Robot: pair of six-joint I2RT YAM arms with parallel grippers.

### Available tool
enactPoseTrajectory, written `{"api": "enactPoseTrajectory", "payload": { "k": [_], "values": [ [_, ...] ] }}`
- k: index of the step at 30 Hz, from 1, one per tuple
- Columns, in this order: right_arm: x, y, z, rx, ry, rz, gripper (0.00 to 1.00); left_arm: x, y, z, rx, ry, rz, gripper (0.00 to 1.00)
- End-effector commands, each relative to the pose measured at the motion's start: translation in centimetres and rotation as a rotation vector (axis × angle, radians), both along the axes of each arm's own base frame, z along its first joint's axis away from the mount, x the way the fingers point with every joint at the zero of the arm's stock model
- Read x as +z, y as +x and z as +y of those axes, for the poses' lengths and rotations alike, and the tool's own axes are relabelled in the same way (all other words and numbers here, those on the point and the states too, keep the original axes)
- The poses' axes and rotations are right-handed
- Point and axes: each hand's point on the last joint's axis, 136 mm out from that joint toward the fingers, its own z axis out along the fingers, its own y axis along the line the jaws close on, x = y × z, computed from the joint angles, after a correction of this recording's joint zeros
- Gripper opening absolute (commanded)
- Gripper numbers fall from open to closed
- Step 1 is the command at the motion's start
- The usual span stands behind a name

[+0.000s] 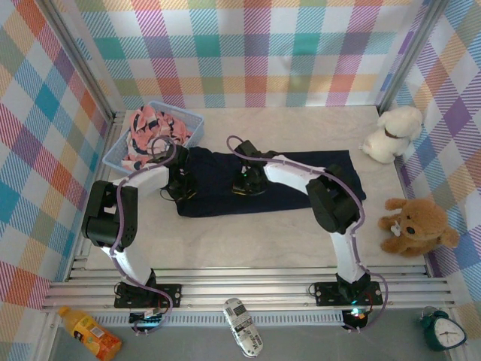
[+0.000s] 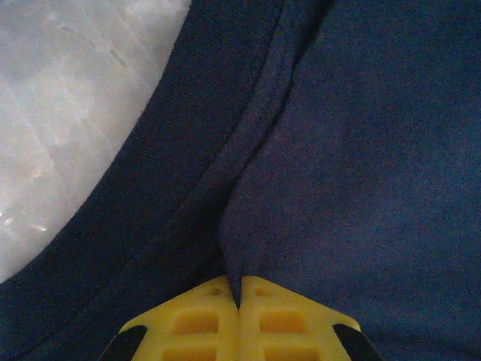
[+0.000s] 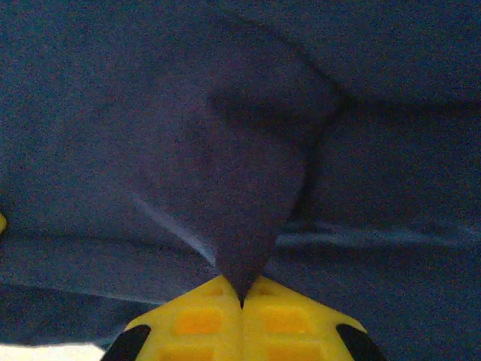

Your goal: Fold and stack the mixed laundry pile

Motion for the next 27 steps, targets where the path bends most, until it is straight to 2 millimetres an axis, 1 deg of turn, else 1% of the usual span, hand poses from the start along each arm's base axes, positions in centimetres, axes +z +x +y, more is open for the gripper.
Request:
{"api": "enactPoseTrajectory", "payload": {
  "k": [1, 3, 4, 5, 6, 7, 8, 9, 10, 11, 13, 14, 15, 16, 18, 20, 21, 23, 25, 27],
  "values": [
    [2.2, 0.2, -3.0, -0.025, -0.044, -0.055, 0.00, 1.6, -0.7, 1.1, -0.013, 0.062, 0.009, 0.00],
    [2.0, 0.0, -3.2, -0.026, -0.043, -0.049, 0.00, 2.1, -0.8, 1.1, -0.014, 0.064, 0.004, 0.00],
    [1.7, -0.3, -3.0, -0.020, -0.036, -0.034, 0.00, 2.2, -0.8, 1.3, -0.014, 0.071, 0.003, 0.00],
    [1.2, -0.5, -2.8, -0.017, -0.035, -0.009, 0.07, 2.1, -0.9, 1.5, -0.014, 0.082, 0.006, 0.00],
    [0.6, -0.7, -2.8, -0.021, -0.046, 0.017, 0.17, 1.8, -1.1, 1.7, -0.014, 0.094, 0.020, 0.01],
    [0.0, -1.0, -2.9, -0.019, -0.060, 0.046, 0.28, 1.6, -1.4, 1.8, -0.018, 0.103, 0.043, 0.19],
    [-0.1, -1.1, -3.2, -0.020, -0.079, 0.054, 0.37, 1.6, -1.7, 1.8, -0.023, 0.104, 0.063, 0.49],
    [0.1, -1.1, -3.5, -0.020, -0.088, 0.047, 0.41, 1.8, -1.9, 1.6, -0.025, 0.095, 0.068, 0.65],
    [0.7, -1.0, -3.9, -0.020, -0.097, 0.026, 0.45, 2.3, -2.0, 1.4, -0.026, 0.080, 0.064, 0.72],
    [1.7, -0.7, -4.5, -0.019, -0.112, -0.012, 0.52, 3.1, -2.1, 1.2, -0.028, 0.067, 0.049, 0.75],
    [3.1, -0.1, -6.1, -0.018, -0.143, -0.064, 0.58, 5.0, -2.2, 1.0, -0.031, 0.059, 0.010, 0.79],
    [3.6, 0.5, -7.6, -0.029, -0.173, -0.086, 0.59, 5.8, -2.1, 0.5, -0.036, 0.045, -0.011, 0.79],
    [3.7, 1.0, -8.9, -0.037, -0.197, -0.093, 0.59, 6.3, -2.1, -0.1, -0.039, 0.022, -0.023, 0.78],
    [3.5, 1.8, -10.6, -0.054, -0.227, -0.097, 0.59, 6.6, -1.9, -1.1, -0.044, -0.012, -0.037, 0.76],
    [2.6, 3.3, -13.9, -0.087, -0.270, -0.078, 0.56, 6.6, -1.5, -3.4, -0.058, -0.075, -0.052, 0.71],
    [1.2, 4.8, -17.0, -0.120, -0.314, -0.056, 0.53, 5.6, -1.1, -5.7, -0.065, -0.110, -0.046, 0.64],
    [0.5, 5.5, -18.4, -0.130, -0.336, -0.042, 0.52, 4.7, -1.0, -6.8, -0.063, -0.117, -0.028, 0.61],
    [-0.8, 6.6, -20.8, -0.156, -0.394, -0.014, 0.49, 3.3, -0.6, -8.8, -0.054, -0.132, -0.010, 0.59],
    [-2.2, 7.3, -21.9, -0.131, -0.428, 0.009, 0.49, 1.7, 0.0, -10.1, -0.056, -0.090, 0.003, 0.59],
    [-3.3, 7.2, -22.7, -0.116, -0.471, 0.029, 0.50, 0.3, 0.6, -11.2, -0.072, -0.055, 0.022, 0.59]
  ]
}}
